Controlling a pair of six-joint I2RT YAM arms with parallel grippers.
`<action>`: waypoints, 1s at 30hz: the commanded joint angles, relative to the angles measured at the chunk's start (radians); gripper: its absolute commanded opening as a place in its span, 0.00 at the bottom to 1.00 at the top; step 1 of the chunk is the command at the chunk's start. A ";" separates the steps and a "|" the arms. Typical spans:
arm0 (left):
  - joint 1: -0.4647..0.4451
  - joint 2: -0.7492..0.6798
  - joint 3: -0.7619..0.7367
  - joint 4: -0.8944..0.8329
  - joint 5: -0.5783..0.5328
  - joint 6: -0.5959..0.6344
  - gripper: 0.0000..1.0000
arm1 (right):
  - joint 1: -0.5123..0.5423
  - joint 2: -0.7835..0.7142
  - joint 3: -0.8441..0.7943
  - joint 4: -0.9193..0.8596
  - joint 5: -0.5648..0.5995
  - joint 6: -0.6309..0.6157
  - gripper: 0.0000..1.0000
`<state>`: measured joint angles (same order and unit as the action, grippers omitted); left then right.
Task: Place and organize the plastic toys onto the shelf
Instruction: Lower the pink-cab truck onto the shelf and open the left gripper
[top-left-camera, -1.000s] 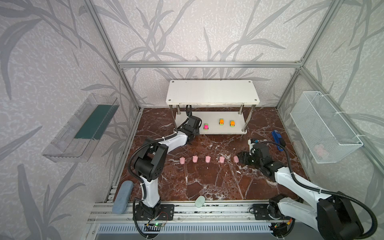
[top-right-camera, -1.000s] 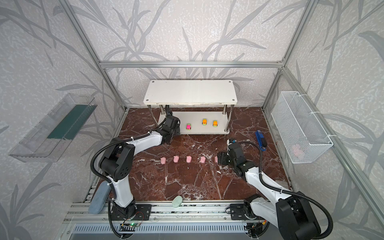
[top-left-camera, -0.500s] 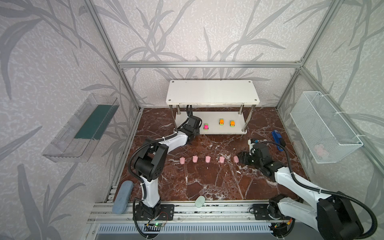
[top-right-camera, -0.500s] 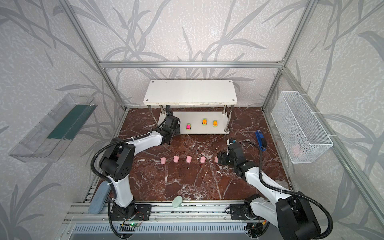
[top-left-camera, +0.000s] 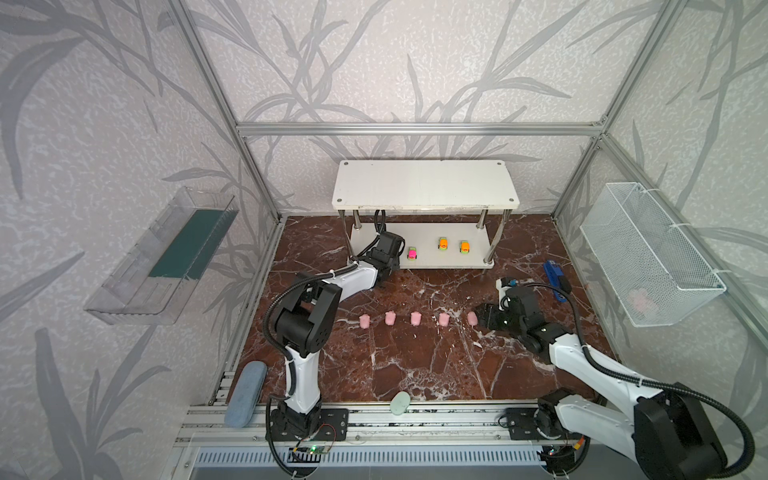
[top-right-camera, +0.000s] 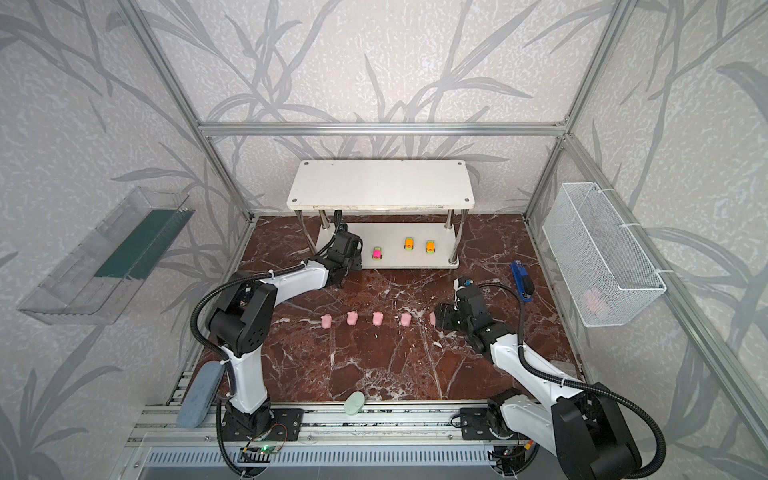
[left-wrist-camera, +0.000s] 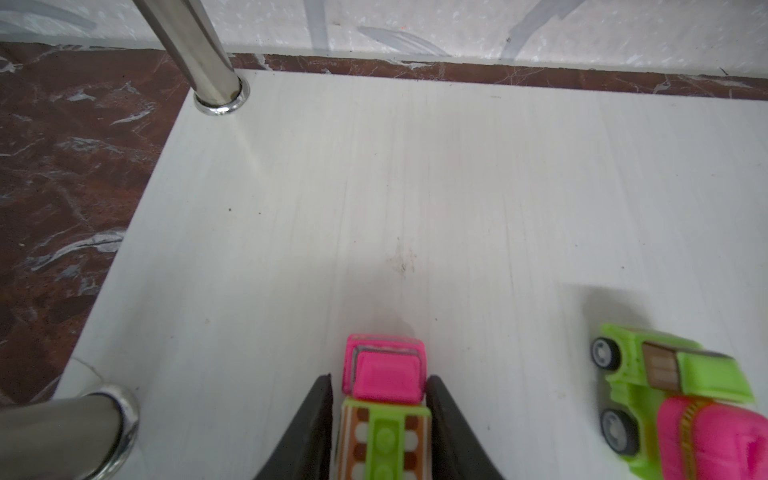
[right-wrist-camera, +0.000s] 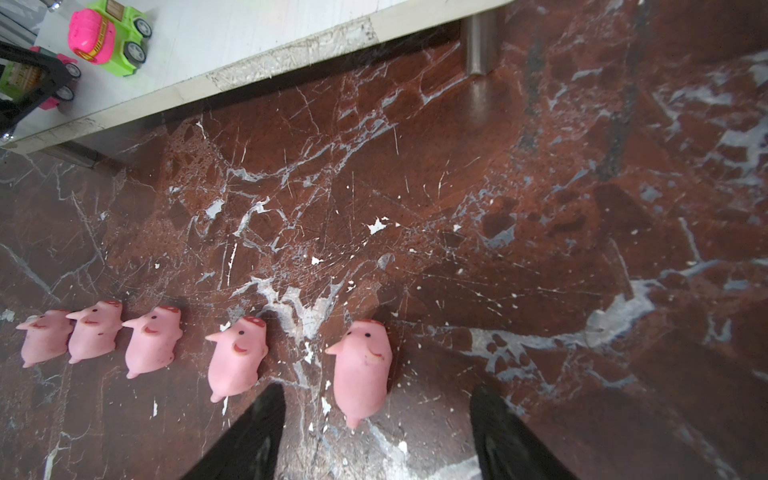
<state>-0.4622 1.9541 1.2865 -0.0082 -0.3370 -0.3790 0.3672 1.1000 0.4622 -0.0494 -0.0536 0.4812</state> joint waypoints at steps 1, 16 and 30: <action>0.009 0.022 0.034 -0.009 -0.019 -0.006 0.36 | -0.007 -0.006 -0.014 -0.003 0.005 -0.007 0.71; 0.032 0.060 0.076 0.002 -0.010 0.008 0.36 | -0.012 -0.016 -0.017 -0.007 0.002 -0.010 0.71; 0.027 -0.088 -0.060 0.124 0.095 0.023 0.66 | -0.013 0.001 -0.007 0.005 -0.009 -0.009 0.71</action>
<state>-0.4370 1.9282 1.2518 0.0704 -0.2840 -0.3725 0.3595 1.0988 0.4549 -0.0498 -0.0540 0.4805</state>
